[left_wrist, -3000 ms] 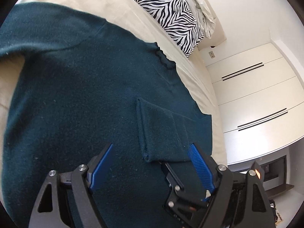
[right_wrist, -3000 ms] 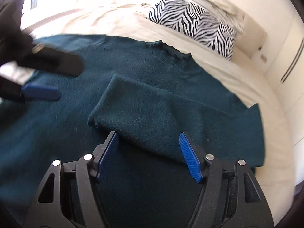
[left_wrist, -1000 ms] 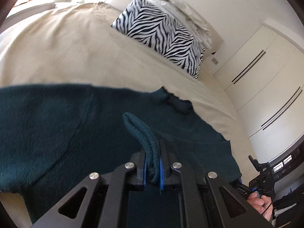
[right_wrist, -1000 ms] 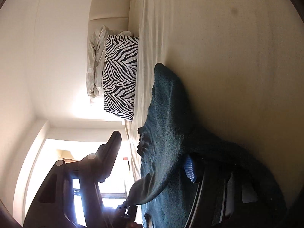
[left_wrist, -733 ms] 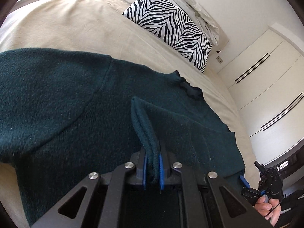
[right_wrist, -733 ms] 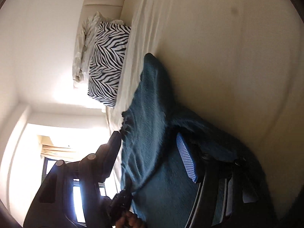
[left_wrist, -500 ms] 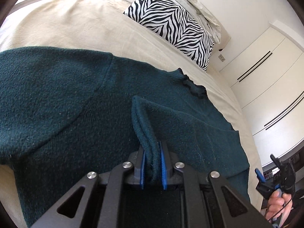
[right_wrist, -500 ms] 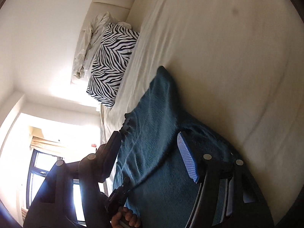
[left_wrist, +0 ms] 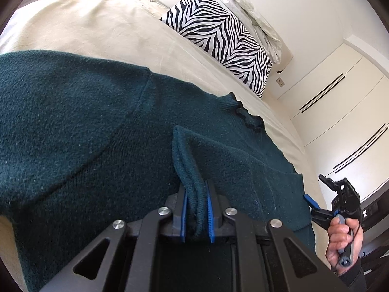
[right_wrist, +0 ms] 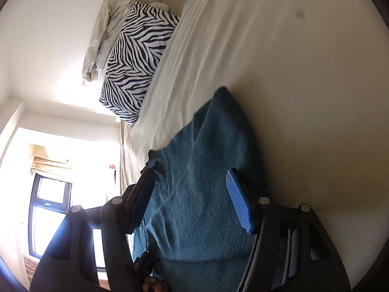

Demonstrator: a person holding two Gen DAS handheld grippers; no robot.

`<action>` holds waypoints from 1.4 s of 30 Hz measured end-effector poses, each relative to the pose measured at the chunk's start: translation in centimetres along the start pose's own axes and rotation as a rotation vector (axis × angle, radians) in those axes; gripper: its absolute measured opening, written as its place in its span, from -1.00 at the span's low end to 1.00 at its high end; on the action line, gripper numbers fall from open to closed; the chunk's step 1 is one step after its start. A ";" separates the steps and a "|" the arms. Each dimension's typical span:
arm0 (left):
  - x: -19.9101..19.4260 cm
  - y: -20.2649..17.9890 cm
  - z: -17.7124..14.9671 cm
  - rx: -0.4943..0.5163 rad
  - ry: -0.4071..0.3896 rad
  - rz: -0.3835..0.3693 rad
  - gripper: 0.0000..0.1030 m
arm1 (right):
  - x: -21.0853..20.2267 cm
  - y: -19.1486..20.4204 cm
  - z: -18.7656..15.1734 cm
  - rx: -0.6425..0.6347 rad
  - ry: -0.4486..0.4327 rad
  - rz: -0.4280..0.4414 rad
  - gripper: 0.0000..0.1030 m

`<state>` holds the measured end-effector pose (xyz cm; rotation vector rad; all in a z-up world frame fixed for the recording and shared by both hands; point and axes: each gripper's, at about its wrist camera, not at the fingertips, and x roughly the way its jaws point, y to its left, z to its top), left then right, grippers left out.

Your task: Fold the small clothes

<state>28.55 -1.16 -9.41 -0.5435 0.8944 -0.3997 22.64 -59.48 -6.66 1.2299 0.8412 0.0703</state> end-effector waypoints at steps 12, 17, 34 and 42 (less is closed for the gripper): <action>0.3 0.1 0.1 -0.008 -0.013 -0.017 -0.69 | 1.9 -0.2 2.1 -0.001 0.043 -0.025 0.23; -2.5 -0.7 0.5 -0.017 -0.023 0.015 0.18 | -3.4 -0.1 -3.4 -0.068 0.015 -0.015 0.24; -28.4 23.9 -5.7 -0.803 -0.542 0.048 0.53 | -3.7 5.6 -23.3 -0.227 0.232 0.079 0.26; -27.7 29.8 -2.0 -0.960 -0.593 0.072 -0.28 | -4.4 6.6 -26.2 -0.224 0.240 0.073 0.26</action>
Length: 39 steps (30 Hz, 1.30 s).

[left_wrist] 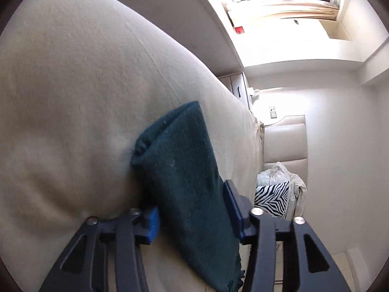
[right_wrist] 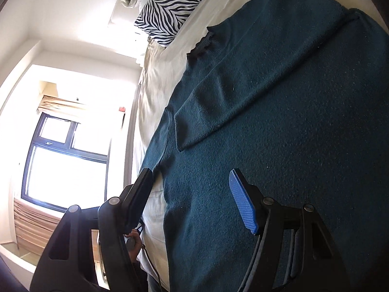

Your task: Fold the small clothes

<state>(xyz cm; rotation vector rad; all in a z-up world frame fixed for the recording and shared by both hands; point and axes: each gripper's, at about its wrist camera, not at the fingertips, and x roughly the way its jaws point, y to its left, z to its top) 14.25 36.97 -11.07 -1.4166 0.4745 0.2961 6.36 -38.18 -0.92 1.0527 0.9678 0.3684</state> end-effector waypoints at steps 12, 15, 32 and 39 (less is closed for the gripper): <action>3.5 -18.2 -18.7 0.739 0.116 -0.010 -0.85 | -3.9 -3.3 1.2 0.028 -0.060 -0.012 0.26; 5.3 -21.0 -30.1 1.038 0.208 -0.030 -0.85 | -4.7 -4.5 1.3 0.046 -0.074 -0.008 0.26; 2.5 -12.3 -44.2 1.444 0.421 -0.016 0.74 | 1.4 -3.4 4.5 -0.017 0.063 -0.060 0.26; 0.9 -8.6 -38.0 1.183 0.447 -0.005 0.66 | 8.6 -0.5 4.5 -0.094 0.150 -0.207 0.26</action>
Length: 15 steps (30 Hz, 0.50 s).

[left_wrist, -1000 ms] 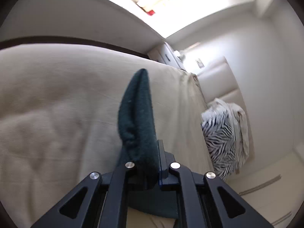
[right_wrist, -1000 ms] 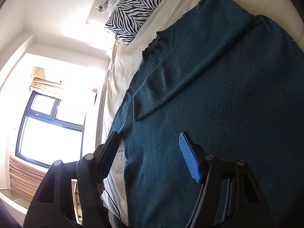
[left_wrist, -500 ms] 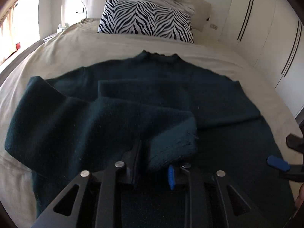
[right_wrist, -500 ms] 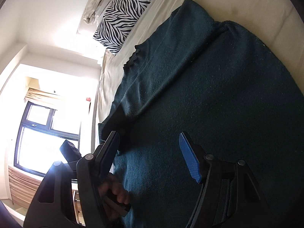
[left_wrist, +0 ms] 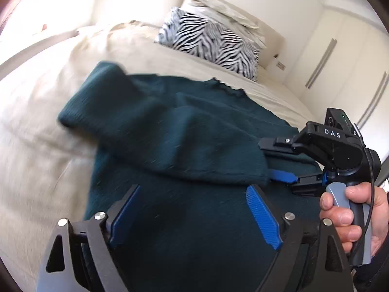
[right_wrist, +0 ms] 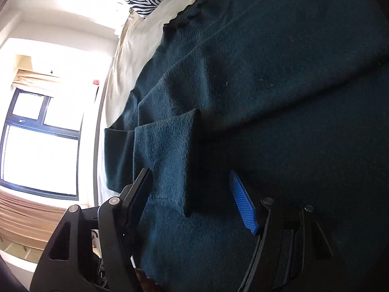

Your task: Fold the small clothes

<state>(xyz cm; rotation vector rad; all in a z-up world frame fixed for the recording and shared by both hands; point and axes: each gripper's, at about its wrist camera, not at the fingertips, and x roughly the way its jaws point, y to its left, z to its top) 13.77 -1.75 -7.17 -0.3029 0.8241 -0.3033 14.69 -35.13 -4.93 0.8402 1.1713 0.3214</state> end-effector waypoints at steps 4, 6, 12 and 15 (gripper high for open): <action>0.2 2.4 -0.2 -0.111 -0.005 -0.042 0.37 | 1.8 3.2 -0.4 -0.140 0.046 -0.075 -0.46; 0.2 2.6 -0.2 -0.118 -0.011 -0.051 0.33 | 2.3 4.7 -1.0 -0.238 0.045 -0.163 -0.68; 0.0 3.1 -0.3 -0.132 -0.020 -0.059 0.32 | -1.7 7.3 0.1 -0.357 -0.077 -0.231 -0.87; -0.1 3.2 -0.4 -0.136 -0.025 -0.058 0.32 | -4.7 7.4 1.9 -0.354 -0.133 -0.233 -0.87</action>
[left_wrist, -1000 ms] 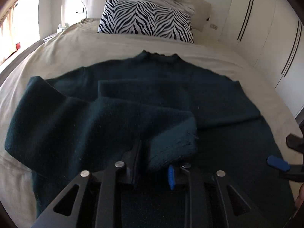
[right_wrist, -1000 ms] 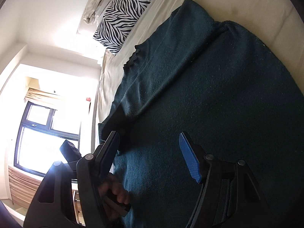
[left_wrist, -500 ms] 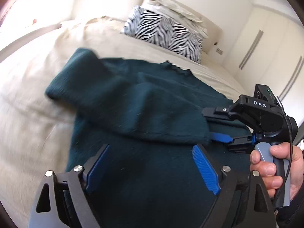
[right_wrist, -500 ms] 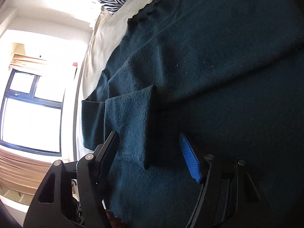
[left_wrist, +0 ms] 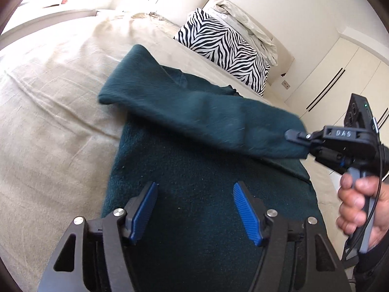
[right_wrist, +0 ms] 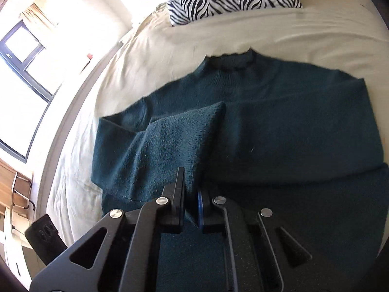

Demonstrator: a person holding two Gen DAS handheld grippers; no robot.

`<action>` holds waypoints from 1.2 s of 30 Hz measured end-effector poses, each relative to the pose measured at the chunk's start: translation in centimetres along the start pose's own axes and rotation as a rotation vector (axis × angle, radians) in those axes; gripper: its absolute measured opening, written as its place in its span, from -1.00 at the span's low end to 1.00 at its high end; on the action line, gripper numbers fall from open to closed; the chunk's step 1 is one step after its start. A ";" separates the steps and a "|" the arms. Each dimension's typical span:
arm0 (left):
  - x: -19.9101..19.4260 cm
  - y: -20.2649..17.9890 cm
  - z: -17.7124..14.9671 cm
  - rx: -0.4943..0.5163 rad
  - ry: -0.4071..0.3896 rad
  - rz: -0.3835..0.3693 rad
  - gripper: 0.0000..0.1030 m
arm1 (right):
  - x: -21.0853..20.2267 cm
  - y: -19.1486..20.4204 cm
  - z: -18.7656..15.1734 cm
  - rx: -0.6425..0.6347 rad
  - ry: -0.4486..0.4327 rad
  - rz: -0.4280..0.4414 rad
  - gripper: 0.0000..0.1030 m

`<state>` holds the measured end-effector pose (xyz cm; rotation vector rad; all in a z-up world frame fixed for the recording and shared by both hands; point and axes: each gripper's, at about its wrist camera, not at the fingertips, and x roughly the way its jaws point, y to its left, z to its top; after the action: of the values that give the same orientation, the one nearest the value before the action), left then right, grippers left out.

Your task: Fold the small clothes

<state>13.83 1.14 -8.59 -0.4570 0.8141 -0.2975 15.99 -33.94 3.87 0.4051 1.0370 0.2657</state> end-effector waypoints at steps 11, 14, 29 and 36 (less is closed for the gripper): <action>0.3 -0.1 0.0 0.011 0.004 0.015 0.32 | -4.6 -0.2 3.6 -0.080 -0.098 -0.005 -0.87; 0.4 0.1 0.0 0.001 0.004 0.006 0.32 | -5.1 -1.5 4.3 -0.028 -0.110 -0.013 -0.87; -2.5 1.8 2.5 -0.117 -0.046 -0.043 0.28 | 3.2 -12.1 2.9 0.170 0.025 -0.126 -0.87; -2.8 3.1 9.3 -0.119 -0.123 -0.061 0.14 | 4.2 -14.2 2.5 0.201 0.028 -0.110 -0.87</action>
<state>19.29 7.52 -2.80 -0.6071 0.7008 -0.2756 20.57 -45.48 -4.56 0.5245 1.1143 0.0683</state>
